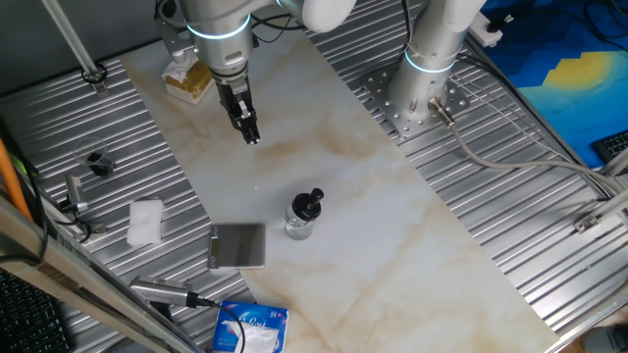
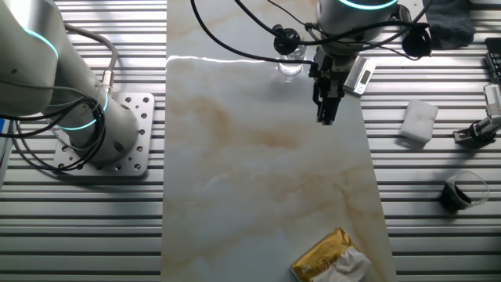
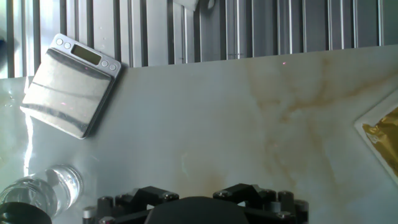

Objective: Screw the lid onto the jar

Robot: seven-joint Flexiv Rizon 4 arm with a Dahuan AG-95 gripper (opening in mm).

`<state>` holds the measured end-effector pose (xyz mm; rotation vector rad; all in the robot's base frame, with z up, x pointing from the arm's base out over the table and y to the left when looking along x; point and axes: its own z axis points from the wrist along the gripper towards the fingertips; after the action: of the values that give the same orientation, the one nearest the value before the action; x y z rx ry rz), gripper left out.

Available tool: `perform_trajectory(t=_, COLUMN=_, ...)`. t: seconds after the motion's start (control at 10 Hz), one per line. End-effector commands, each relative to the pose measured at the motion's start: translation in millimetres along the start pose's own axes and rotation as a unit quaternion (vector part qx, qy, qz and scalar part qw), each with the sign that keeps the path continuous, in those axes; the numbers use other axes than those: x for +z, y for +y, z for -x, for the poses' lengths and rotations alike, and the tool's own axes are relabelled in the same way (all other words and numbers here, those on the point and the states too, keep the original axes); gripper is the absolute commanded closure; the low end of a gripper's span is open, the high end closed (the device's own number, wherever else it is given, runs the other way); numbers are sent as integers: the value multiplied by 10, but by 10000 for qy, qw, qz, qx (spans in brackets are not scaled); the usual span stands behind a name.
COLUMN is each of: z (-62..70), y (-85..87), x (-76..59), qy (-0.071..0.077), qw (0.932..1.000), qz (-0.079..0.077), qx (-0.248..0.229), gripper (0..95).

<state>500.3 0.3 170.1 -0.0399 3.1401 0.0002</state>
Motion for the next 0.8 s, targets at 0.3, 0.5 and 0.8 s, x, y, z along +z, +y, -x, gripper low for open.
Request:
perform_trajectory(t=0.3, z=-6, y=1, x=-9, qy=-37, qw=9988, qz=12, qx=-498, gripper=950)
perform_trajectory(t=0.5, z=-6, y=1, x=-9, qy=-24, qw=9987, qz=13, qx=-513, gripper=950)
perform_trajectory(t=0.8, z=-7, y=2, x=-10, qy=-20, qw=9976, qz=22, qx=-692, gripper=950)
